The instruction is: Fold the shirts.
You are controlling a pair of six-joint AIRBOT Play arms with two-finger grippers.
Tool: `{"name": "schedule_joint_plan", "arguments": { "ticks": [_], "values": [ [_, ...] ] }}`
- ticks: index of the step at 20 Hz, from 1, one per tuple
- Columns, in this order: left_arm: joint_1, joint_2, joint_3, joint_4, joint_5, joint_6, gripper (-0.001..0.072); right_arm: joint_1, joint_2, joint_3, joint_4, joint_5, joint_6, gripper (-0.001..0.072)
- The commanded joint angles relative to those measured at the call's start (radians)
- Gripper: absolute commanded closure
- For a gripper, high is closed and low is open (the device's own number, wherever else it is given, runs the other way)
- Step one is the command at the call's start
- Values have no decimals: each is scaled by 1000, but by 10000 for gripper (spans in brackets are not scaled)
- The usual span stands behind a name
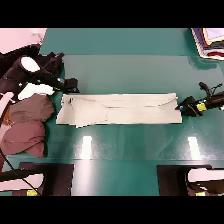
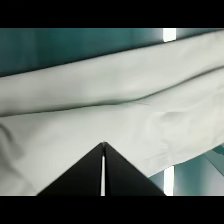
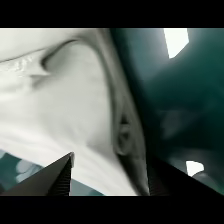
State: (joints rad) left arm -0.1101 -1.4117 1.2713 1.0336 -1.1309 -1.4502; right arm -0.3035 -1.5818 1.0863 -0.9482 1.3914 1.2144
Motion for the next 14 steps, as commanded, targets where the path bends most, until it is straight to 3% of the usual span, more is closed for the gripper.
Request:
{"name": "schedule_joint_plan", "arguments": {
  "ticks": [1,2,3,4,7,14],
  "values": [
    [-100,-26,1,-16,64,-47,683,39,-55,3,39,-40,-38,190],
    [-129,-42,2,-25,89,-63,683,64,-64,23,39,-40,-39,355],
    [-164,-63,2,-40,118,-73,683,87,-64,39,38,-39,-49,588],
    [-199,-87,2,-70,153,-72,683,106,-59,57,38,-31,-68,697],
    [-287,-171,18,-137,235,-68,683,132,-1,129,41,16,-71,699],
    [-451,-439,319,-139,193,-77,683,267,229,392,92,85,91,699]
  ]
}}
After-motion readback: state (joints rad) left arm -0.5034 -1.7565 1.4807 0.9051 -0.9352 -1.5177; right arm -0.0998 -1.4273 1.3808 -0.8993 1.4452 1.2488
